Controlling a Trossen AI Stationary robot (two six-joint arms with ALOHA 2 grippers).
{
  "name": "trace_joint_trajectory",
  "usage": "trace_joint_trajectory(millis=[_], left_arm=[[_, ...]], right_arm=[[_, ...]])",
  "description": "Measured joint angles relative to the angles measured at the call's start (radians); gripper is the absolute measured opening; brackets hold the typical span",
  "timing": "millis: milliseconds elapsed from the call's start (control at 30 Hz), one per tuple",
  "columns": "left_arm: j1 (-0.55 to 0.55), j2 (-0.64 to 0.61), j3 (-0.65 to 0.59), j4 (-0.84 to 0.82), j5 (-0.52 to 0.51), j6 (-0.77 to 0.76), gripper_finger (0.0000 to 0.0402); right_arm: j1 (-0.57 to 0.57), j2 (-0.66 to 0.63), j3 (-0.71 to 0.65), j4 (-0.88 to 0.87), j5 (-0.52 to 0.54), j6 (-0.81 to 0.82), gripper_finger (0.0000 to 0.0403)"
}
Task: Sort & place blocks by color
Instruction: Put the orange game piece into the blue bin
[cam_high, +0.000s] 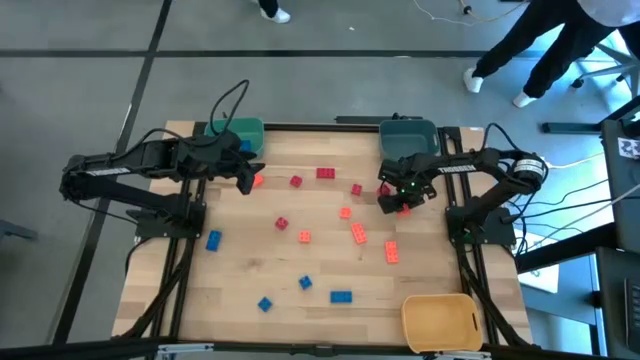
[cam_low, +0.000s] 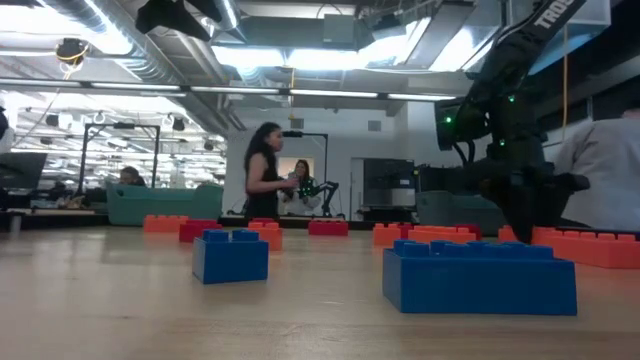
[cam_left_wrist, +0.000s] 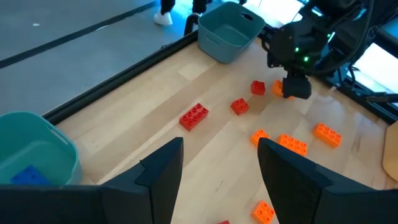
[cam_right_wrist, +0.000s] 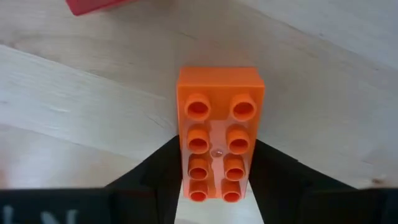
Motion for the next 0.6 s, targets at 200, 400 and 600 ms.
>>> trace_joint_trajectory(millis=[200,400,600], left_arm=[[0.0,0.0,0.0,0.01,-0.002,0.007,0.0202],[0.0,0.0,0.0,0.024,-0.006,0.025,0.0202],[0.0,0.0,0.0,0.029,-0.006,0.027,0.0202]], right_arm=[[0.0,0.001,0.003,-0.007,0.018,-0.004,0.0155],[0.0,0.001,0.003,-0.008,0.02,-0.025,0.0143],[0.001,0.009,0.052,-0.061,0.032,-0.086,0.0143]])
